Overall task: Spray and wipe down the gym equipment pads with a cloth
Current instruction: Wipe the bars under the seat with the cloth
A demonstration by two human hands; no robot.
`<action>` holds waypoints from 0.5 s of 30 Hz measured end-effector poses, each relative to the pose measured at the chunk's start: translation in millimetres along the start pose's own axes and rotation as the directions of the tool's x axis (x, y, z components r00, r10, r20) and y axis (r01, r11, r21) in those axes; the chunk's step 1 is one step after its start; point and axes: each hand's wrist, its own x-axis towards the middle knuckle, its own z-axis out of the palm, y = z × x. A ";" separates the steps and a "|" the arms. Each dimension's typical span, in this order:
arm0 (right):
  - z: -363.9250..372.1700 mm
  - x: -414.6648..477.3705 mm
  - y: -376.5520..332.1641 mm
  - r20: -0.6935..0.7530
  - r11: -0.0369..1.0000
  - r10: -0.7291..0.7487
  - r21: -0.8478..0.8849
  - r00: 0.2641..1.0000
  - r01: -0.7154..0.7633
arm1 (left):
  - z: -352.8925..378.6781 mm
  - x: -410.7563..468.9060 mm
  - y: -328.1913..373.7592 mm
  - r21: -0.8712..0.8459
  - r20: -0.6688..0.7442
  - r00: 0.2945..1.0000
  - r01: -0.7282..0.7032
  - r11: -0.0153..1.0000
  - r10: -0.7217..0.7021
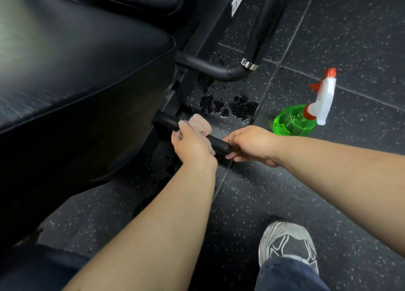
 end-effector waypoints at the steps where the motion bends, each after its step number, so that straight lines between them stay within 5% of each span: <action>1: 0.1 -1.4 1.4 0.002 1.000 0.007 0.023 1.000 -0.007 | 4.6 -2.1 -4.8 0.028 0.007 0.999 -0.036 0.999 0.036; 5: -0.4 -4.1 5.8 0.008 0.997 0.004 0.081 1.000 -0.004 | 2.9 -3.7 -22.0 0.204 -0.006 0.996 -0.084 0.975 0.087; 9: -13.9 -2.8 -2.8 -0.023 0.998 0.006 -0.064 1.000 -0.008 | -9.2 -15.1 -40.3 0.287 0.171 0.977 0.078 0.955 -0.131; 15: -37.8 0.5 -6.7 -0.057 0.992 0.026 -0.118 0.998 -0.033 | -38.4 -1.4 35.6 0.139 -0.111 0.994 0.000 0.990 0.016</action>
